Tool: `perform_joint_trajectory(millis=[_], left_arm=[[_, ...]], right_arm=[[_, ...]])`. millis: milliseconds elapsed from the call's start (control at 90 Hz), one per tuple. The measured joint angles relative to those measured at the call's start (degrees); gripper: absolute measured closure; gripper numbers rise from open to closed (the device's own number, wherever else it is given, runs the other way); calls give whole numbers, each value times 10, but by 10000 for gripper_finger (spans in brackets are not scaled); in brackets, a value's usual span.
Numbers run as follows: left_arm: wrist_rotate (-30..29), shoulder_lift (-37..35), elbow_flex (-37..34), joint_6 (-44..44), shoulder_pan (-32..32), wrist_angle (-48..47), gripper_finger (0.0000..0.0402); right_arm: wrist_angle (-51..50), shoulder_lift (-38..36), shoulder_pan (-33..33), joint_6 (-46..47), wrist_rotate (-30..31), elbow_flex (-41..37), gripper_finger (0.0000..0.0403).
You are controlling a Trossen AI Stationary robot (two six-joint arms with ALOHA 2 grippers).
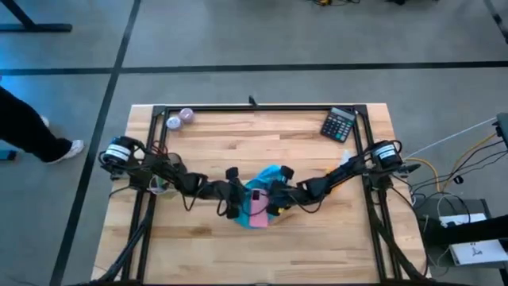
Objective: Apply microfiber cloth
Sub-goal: Wipe the pink cellphone with the blue microfiber cloth
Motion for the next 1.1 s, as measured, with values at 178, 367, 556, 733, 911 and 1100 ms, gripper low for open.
perform_joint_trajectory(millis=[178,367,556,733,911,1100], left_arm=[[1,52,31,25,-5,0,327],[-5,117,58,35,4,9,327],[0,112,56,33,9,-2,327],[2,85,51,27,9,-45,327],[-1,37,41,19,1,-115,327],[-1,-11,27,2,-7,-170,327]], right_arm=[[8,-30,10,-12,-20,-11,403],[27,-9,18,8,-119,-14,403],[91,33,34,35,-187,-11,403],[112,39,39,40,-231,-11,403],[132,42,38,37,-227,-13,403],[150,49,29,35,-213,-13,403]])
